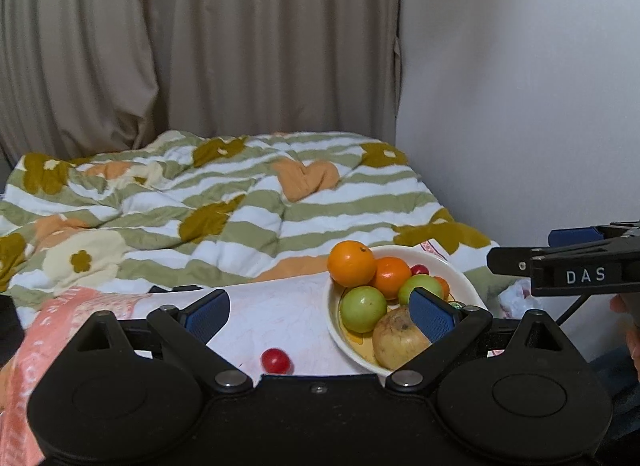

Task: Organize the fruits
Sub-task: 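Move both tools back toward the mandarin and the other cherry tomato, then grasp the mandarin with the left tool while the right tool grasps the cherry tomato, then carry the mandarin and cherry tomato to the white bowl and release them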

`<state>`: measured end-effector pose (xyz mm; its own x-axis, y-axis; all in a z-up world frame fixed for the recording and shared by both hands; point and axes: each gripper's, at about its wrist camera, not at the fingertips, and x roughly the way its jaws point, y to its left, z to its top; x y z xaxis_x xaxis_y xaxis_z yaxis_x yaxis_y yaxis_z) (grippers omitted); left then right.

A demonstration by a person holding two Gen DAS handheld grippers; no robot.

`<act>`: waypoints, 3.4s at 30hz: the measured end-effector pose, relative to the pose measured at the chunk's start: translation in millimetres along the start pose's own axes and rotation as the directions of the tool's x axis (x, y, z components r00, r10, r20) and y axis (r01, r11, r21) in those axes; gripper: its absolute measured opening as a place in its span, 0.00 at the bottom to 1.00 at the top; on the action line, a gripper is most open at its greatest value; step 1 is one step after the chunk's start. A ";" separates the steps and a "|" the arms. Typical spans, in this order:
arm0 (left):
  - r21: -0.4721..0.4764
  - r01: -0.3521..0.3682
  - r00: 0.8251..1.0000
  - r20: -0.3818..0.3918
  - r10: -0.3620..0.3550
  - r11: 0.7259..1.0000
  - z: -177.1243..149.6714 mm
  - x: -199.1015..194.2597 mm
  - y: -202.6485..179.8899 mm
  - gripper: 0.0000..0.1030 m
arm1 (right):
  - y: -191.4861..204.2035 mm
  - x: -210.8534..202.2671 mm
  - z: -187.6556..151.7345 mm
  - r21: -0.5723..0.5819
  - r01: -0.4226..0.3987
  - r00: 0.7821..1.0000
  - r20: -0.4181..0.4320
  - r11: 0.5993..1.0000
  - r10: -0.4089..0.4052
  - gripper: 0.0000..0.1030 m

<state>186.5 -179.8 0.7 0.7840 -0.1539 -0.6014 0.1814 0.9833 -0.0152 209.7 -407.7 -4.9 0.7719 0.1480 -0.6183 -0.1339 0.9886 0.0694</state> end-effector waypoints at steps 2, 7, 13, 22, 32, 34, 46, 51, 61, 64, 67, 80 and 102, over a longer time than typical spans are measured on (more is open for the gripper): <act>-0.012 -0.016 1.000 0.012 0.016 1.000 -4.4 -13.9 2.6 0.98 | 6.9 -13.5 -3.6 -0.015 -0.008 1.000 0.010 1.000 0.008 1.00; -0.054 -0.058 0.998 0.022 0.059 0.997 -18.4 -46.0 17.5 0.98 | 25.2 -42.3 -13.5 -0.039 -0.034 0.999 0.025 0.999 0.035 1.00; -0.062 -0.131 0.991 0.015 0.132 0.989 -37.0 -72.6 44.5 0.99 | 50.4 -60.4 -22.3 -0.051 -0.050 0.998 0.036 0.997 0.051 1.00; -0.053 -0.153 0.988 -0.043 0.151 0.987 -59.0 -75.1 105.7 0.99 | 92.3 -59.2 -34.3 -0.025 -0.037 0.999 0.003 0.999 0.037 1.00; -0.030 -0.099 0.973 -0.214 0.090 0.995 -81.1 -31.2 173.4 0.99 | 142.9 -17.2 -48.3 0.038 0.062 0.995 -0.083 0.997 -0.059 1.00; -0.035 -0.080 0.967 -0.245 0.069 0.996 -85.8 -20.6 182.8 0.99 | 153.2 -5.1 -51.0 0.045 0.080 0.991 -0.108 0.996 -0.075 1.00; -0.051 0.030 0.937 -0.345 -0.045 0.998 -111.4 15.9 203.1 0.96 | 193.2 64.1 -59.7 0.051 0.082 0.973 -0.219 0.995 -0.069 1.00; -0.062 0.014 0.930 -0.367 -0.036 0.998 -115.5 30.0 201.8 0.84 | 199.7 97.3 -57.7 0.008 0.041 0.967 -0.252 0.999 -0.038 1.00; -0.102 -0.033 0.919 -0.394 -0.010 0.994 -117.6 55.8 187.8 0.65 | 198.3 158.3 -58.6 -0.106 -0.040 0.946 -0.325 0.994 0.003 0.92; -0.103 -0.050 0.916 -0.401 0.004 0.993 -116.9 61.3 183.3 0.55 | 194.5 170.6 -60.0 -0.118 -0.061 0.938 -0.346 0.991 0.016 0.83; -0.101 -0.071 0.910 -0.414 0.023 0.992 -118.2 65.3 180.9 0.48 | 193.0 179.2 -61.1 -0.137 -0.073 0.933 -0.360 0.988 0.019 0.78; -0.096 -0.085 0.913 -0.407 0.038 0.992 -116.9 67.0 178.1 0.38 | 199.8 189.6 -53.8 -0.180 -0.105 0.939 -0.342 0.978 0.038 0.48; -0.039 0.001 0.963 -0.270 -0.012 0.999 -93.4 10.8 181.0 0.38 | 203.5 102.2 -38.7 -0.100 -0.015 0.978 -0.210 0.995 -0.007 0.44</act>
<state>172.3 5.6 -83.1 0.5923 -0.1337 -0.7945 0.1589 0.9862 -0.0475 237.3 -192.6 -84.2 0.6252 0.1317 -0.7693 -0.2069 0.9784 -0.0006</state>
